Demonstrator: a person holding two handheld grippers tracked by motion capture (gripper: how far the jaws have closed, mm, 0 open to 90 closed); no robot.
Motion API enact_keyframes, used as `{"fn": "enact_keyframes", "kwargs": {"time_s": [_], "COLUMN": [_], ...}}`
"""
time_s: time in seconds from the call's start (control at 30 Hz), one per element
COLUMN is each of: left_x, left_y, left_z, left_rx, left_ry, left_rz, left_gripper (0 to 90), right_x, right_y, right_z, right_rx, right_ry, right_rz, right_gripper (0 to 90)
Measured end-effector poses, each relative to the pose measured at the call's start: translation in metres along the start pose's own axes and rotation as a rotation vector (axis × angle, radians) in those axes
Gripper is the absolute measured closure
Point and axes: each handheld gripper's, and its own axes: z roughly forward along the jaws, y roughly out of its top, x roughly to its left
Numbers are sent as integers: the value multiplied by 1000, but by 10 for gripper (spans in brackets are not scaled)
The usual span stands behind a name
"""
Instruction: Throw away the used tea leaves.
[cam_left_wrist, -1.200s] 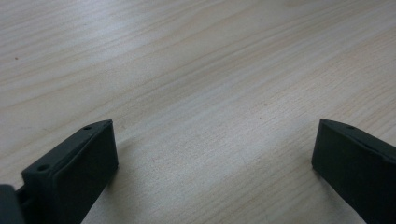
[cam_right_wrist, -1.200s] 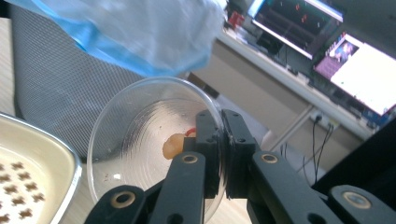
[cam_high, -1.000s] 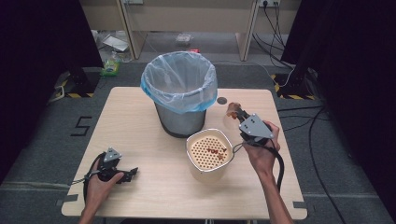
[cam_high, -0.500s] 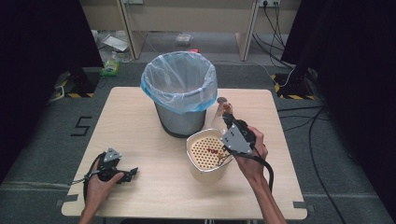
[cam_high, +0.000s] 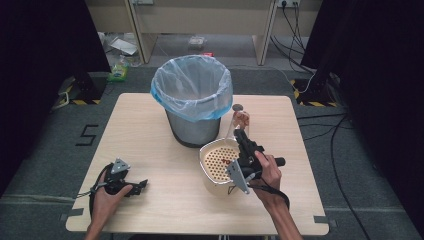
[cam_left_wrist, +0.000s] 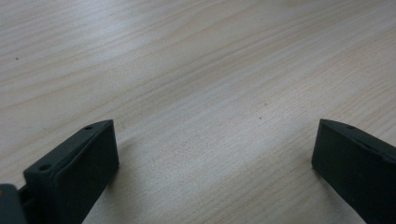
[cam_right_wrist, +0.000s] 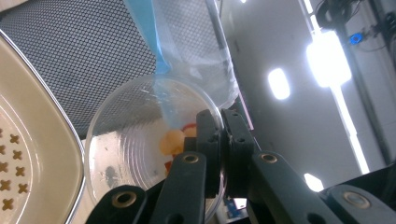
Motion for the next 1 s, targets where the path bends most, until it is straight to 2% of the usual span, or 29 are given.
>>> {"fn": "enact_keyframes", "kwargs": {"time_s": [0.07,0.1,0.13,0.2,0.23,0.3,0.37,0.43,0.5,0.57,0.63,0.7,0.77,0.87,1.0], "left_x": [0,0,0,0,0,0,0,0,0,0,0,0,0,0,0], "left_y": [0,0,0,0,0,0,0,0,0,0,0,0,0,0,0], "left_z": [0,0,0,0,0,0,0,0,0,0,0,0,0,0,0], "left_rx": [0,1,1,1,1,1,1,1,-1,-1,-1,-1,0,-1,1], "left_ry": [0,0,0,0,0,-1,-2,-1,-1,-1,0,-1,0,-2,-1], "left_rz": [0,1,-1,-2,-1,-2,-2,-2,-4,-3,-1,-4,-3,-4,-2], "left_gripper": [0,0,0,0,0,0,0,0,0,0,0,0,0,0,0], "right_x": [3,4,5,9,11,10,8,12,15,18,20,19,22,22,21], "right_y": [3,4,3,-1,-2,2,5,4,7,6,5,9,5,8,9], "right_z": [-3,-4,-4,-1,-2,-7,-8,-5,-6,-4,-2,-3,0,-2,-1], "right_rx": [-8,-17,-14,4,-3,-28,-36,-32,-46,-37,-32,-44,-32,-49,-55], "right_ry": [-20,-41,-52,-44,-56,-95,-126,-128,-145,-154,-161,-173,-168,-175,-178], "right_rz": [-26,-60,-75,-58,-61,-91,-99,-99,-125,-138,-135,-170,-143,-158,-147], "right_gripper": [875,876,877,877,878,878,878,878,878,878,878,878,878,878,877]}}
